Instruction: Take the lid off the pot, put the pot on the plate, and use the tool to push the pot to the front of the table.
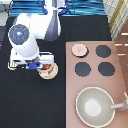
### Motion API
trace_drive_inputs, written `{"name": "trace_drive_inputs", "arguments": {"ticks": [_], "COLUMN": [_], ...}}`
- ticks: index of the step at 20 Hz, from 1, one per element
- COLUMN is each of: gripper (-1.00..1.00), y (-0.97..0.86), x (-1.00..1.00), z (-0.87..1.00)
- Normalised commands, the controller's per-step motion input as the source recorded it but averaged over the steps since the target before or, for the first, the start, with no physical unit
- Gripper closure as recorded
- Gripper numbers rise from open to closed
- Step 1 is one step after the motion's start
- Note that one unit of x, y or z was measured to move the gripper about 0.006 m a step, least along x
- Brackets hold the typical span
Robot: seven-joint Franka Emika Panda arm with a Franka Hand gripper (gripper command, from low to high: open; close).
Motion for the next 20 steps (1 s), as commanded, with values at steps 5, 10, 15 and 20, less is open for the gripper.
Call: {"name": "trace_drive_inputs", "arguments": {"ticks": [5, 10, 15, 20], "gripper": [1.0, 1.0, 1.0, 1.0], "y": [-0.35, 0.07, 0.35, 0.19], "x": [-0.28, -0.4, -0.14, -0.25], "z": [-0.55, -0.32, 0.0, -0.07]}}
